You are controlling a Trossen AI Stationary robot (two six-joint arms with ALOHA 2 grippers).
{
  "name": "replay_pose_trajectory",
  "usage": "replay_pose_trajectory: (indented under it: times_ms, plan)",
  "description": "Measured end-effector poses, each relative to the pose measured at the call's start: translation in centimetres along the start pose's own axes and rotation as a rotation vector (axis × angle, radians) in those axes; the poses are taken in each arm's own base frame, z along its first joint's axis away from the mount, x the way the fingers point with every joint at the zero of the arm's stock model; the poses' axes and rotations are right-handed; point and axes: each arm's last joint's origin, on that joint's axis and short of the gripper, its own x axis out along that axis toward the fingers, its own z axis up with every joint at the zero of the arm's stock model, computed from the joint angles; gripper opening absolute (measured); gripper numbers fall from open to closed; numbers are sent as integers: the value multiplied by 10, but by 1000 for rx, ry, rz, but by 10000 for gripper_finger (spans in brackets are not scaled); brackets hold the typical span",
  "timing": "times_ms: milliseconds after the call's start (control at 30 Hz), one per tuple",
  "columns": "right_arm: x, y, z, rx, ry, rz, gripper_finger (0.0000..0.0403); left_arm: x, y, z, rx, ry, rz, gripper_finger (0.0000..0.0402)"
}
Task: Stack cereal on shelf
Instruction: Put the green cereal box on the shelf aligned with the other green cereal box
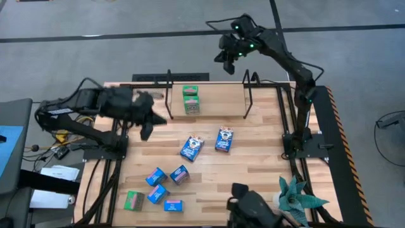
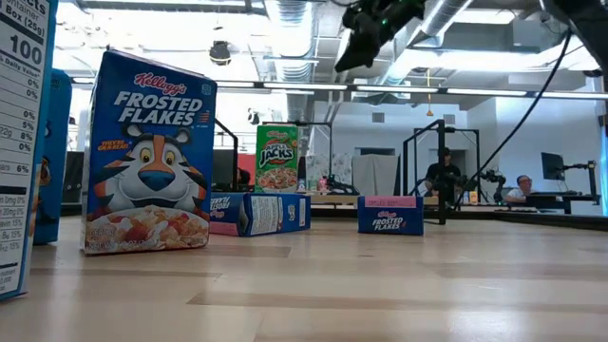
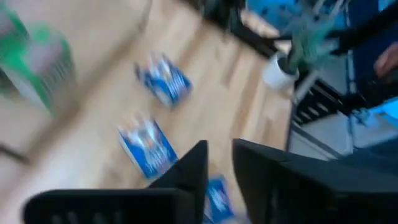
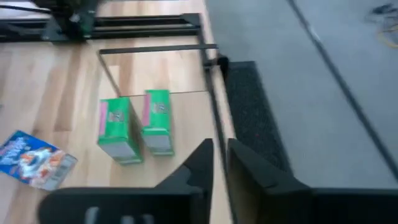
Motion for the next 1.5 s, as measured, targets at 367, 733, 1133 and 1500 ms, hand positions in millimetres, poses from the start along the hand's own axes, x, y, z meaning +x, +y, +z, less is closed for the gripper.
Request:
replay_pose_trajectory:
  times_ms: [367, 733, 1133, 1500]
  plan:
    - [-17, 9, 0, 19, 28, 5, 193, 46, -51, -64, -291, 581, -9, 213]
    - [0, 32, 9, -1, 19, 63, 227, 53, -101, -133, -558, 830, 179, 228]
    - [9, 59, 20, -46, 14, 126, 225, 46, -138, -209, -781, 806, 450, 228]
    - [12, 71, 24, -66, 11, 153, 225, 56, -132, -234, -697, 780, 639, 228]
